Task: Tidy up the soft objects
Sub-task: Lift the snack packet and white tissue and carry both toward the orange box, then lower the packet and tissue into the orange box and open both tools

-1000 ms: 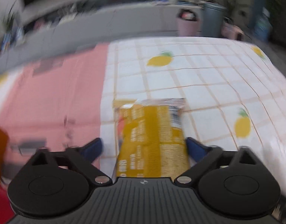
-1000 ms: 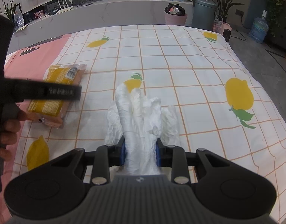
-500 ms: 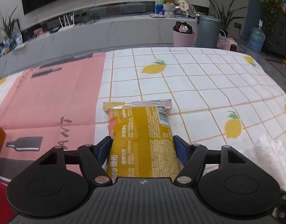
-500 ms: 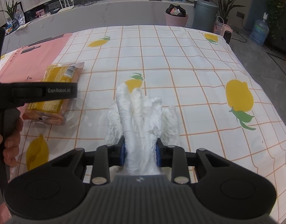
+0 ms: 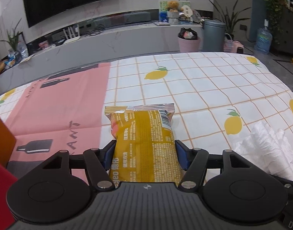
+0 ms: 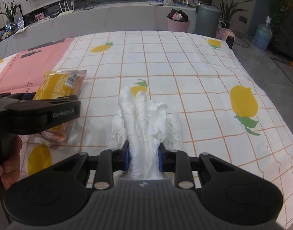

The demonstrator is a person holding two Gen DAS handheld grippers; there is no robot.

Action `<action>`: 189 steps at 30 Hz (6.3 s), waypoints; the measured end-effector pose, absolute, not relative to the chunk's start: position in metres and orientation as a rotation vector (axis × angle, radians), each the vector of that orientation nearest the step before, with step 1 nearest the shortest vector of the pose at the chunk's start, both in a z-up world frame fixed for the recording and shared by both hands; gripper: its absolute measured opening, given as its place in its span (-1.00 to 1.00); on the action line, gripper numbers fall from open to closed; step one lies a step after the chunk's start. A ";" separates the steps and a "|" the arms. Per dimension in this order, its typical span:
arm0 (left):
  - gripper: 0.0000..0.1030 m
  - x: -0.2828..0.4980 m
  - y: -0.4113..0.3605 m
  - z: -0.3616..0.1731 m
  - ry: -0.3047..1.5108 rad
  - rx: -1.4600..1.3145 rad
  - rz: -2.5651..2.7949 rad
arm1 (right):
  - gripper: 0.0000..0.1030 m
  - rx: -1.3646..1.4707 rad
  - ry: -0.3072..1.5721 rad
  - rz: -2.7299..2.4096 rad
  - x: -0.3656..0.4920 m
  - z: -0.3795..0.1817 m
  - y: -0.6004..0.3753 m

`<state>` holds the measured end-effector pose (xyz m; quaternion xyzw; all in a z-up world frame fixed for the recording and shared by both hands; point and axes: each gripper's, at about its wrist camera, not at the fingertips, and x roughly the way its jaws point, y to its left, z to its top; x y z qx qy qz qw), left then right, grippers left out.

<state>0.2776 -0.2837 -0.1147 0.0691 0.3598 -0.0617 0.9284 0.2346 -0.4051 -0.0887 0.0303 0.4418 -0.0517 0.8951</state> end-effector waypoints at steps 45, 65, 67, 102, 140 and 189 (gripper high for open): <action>0.41 0.116 0.010 0.111 0.415 0.147 -0.066 | -0.55 0.215 0.561 0.254 0.106 0.120 -0.232; 0.41 0.090 0.106 0.042 0.366 -0.109 0.033 | -0.52 0.114 0.458 0.378 0.077 0.091 -0.078; 0.41 0.094 0.117 0.038 0.375 -0.112 0.042 | -0.52 0.137 0.432 0.359 0.079 0.081 -0.074; 0.81 0.117 0.083 -0.040 0.581 0.190 0.058 | -0.52 0.363 0.455 0.509 0.135 -0.007 -0.071; 0.85 0.108 0.174 0.014 0.686 -0.049 0.176 | -0.54 -0.617 1.032 0.735 0.187 0.013 0.040; 0.85 0.108 0.179 0.014 0.679 -0.009 0.170 | -0.76 -0.705 1.290 0.641 0.235 -0.025 0.077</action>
